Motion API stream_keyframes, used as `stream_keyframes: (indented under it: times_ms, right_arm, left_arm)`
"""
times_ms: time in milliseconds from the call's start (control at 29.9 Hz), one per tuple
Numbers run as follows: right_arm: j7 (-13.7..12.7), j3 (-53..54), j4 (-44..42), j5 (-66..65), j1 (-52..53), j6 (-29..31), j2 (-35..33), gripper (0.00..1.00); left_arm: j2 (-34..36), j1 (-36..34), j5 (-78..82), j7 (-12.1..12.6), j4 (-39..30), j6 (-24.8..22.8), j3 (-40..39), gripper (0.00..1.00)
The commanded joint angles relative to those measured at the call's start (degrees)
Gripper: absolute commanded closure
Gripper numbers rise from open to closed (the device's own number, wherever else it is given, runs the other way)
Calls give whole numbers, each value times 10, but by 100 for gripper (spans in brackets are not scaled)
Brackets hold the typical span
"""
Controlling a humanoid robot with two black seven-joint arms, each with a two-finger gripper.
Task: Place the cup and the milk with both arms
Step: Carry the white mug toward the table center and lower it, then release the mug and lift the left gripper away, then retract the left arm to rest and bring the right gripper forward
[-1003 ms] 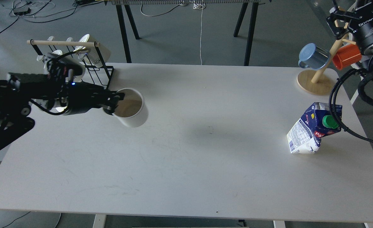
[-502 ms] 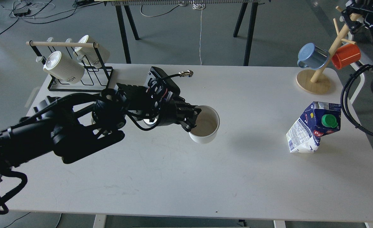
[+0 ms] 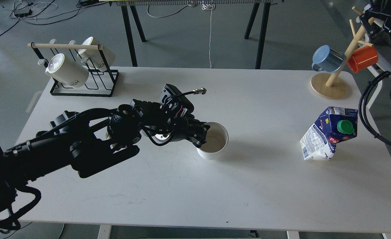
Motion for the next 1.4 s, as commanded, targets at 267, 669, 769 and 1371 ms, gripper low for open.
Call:
stream_keyframes:
  times_ms: [267, 669, 769, 1371]
  right_arm:
    - [0, 0, 2, 0, -16, 0, -6, 1]
    - [3, 52, 95, 5, -111, 0, -74, 1]
    - [12, 89, 139, 5, -179, 0, -87, 1]
    - [27, 241, 335, 57, -557, 0, -103, 2]
  left_arm:
    - [10, 4, -25, -19, -4, 0, -40, 56]
    - [52, 16, -329, -21, 6, 0, -295, 15]
    - [60, 18, -450, -20, 34, 0, -339, 2]
    - [67, 22, -1137, -20, 327, 0, -421, 0]
